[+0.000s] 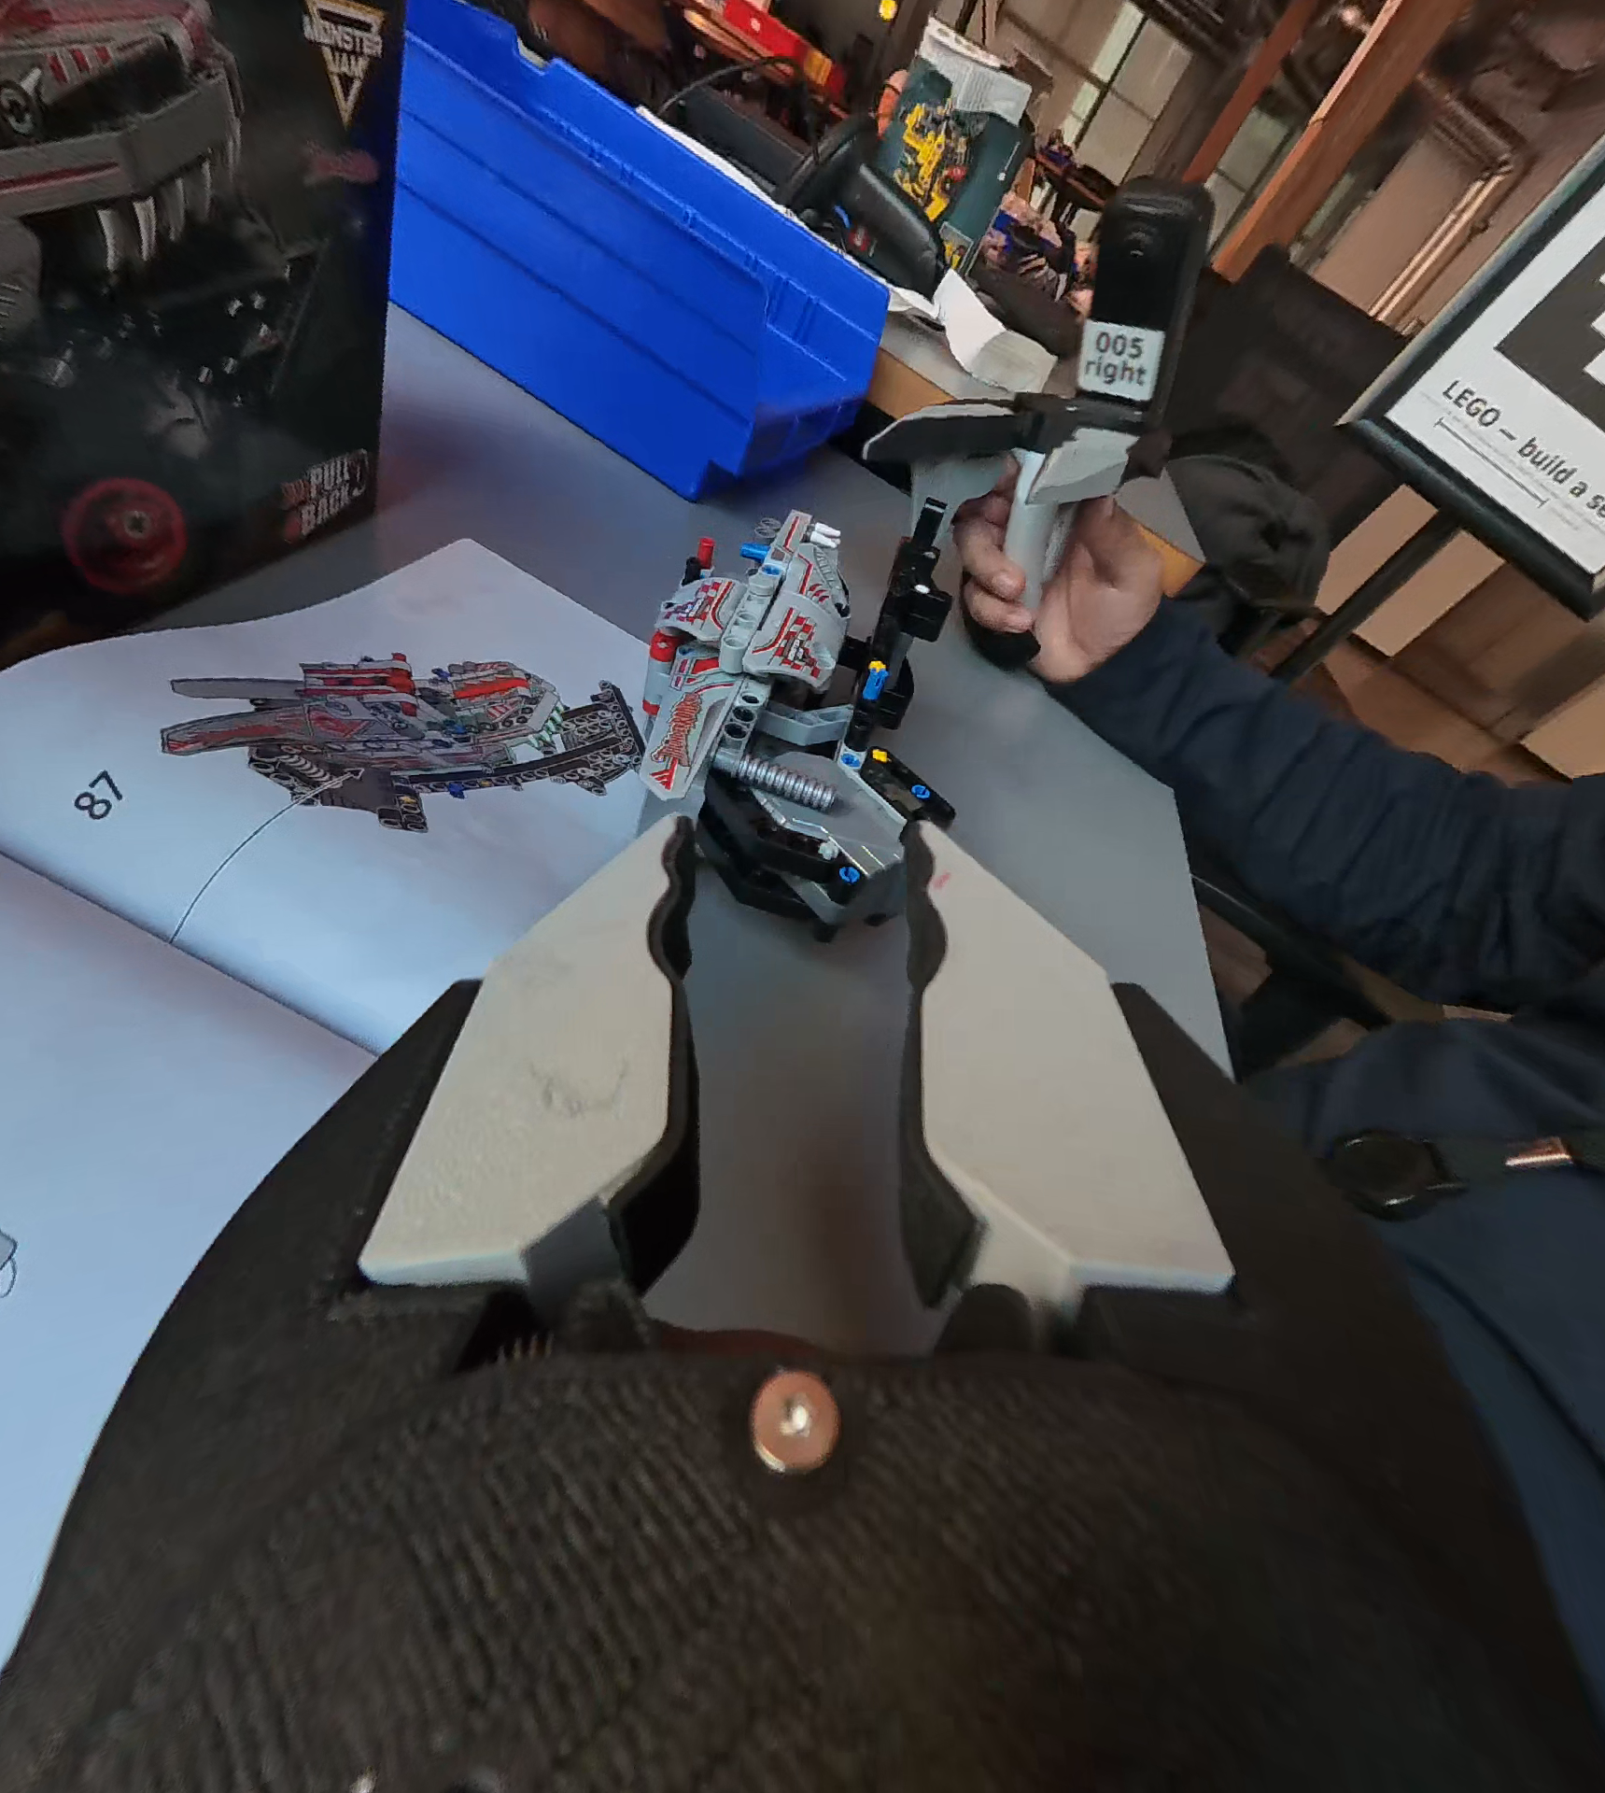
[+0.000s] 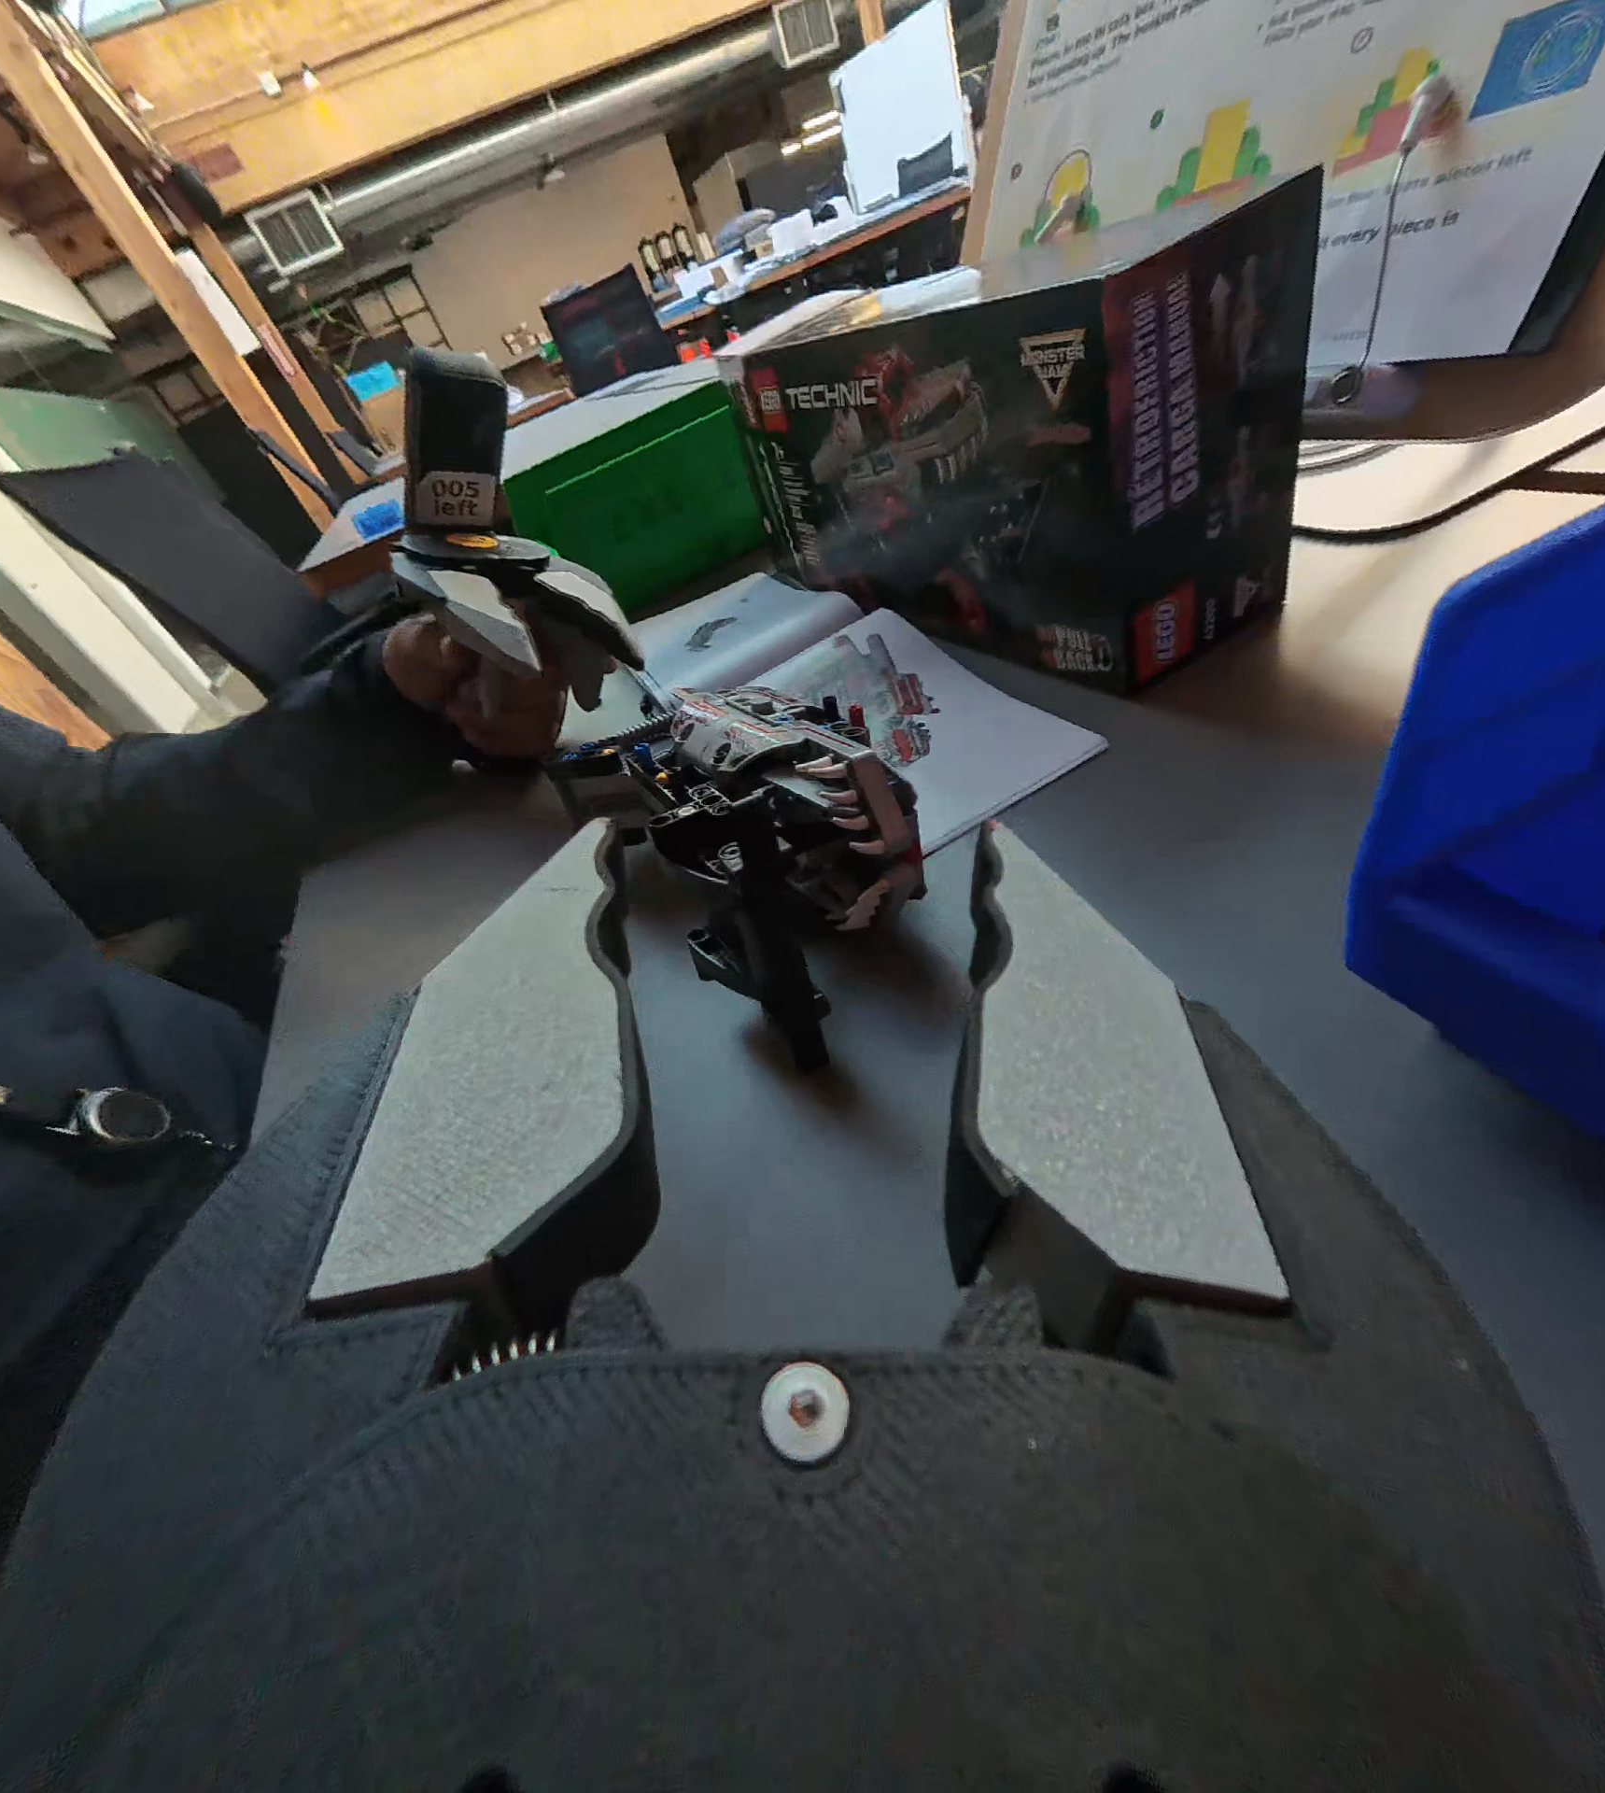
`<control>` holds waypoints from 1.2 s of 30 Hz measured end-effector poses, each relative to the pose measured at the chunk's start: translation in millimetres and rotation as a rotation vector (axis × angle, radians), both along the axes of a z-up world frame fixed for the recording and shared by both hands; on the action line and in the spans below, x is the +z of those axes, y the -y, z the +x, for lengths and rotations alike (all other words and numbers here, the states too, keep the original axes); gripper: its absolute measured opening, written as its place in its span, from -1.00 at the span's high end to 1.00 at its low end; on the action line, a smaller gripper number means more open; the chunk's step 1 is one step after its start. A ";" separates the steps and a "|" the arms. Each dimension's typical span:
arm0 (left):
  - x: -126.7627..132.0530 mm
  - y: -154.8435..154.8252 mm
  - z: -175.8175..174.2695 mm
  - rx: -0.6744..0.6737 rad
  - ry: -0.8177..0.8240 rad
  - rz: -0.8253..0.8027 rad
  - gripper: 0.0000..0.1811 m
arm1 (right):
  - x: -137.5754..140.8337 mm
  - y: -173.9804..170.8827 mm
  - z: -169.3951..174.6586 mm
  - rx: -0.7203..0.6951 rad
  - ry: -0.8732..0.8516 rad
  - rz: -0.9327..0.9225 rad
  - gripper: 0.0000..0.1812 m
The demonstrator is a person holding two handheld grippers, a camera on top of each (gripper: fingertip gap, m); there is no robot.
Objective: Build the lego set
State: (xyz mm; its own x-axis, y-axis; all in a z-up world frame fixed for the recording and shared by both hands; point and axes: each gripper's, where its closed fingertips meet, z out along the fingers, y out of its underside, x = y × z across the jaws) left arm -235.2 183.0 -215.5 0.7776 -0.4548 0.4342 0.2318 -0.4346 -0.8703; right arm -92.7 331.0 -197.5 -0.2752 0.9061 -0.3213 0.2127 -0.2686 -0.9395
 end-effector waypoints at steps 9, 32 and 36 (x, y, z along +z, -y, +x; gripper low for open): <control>-7.0 -5.4 0.9 0.068 -0.160 0.008 0.61 | -5.7 -6.3 -4.0 -0.072 0.020 0.132 0.17; -15.4 -4.5 11.4 0.025 -0.173 -0.043 0.62 | -15.1 -9.7 -11.6 -0.053 0.071 0.165 0.20; -12.4 -5.1 6.7 0.050 -0.145 -0.035 0.63 | -15.5 -7.2 -11.1 -0.050 0.074 0.172 0.21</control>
State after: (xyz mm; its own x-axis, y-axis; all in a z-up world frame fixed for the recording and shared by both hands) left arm -228.5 188.1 -227.9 0.8546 -0.4007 0.3301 0.1264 -0.4561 -0.8809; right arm -103.7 338.2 -213.0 -0.2096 0.9614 -0.1785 0.2729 -0.1178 -0.9548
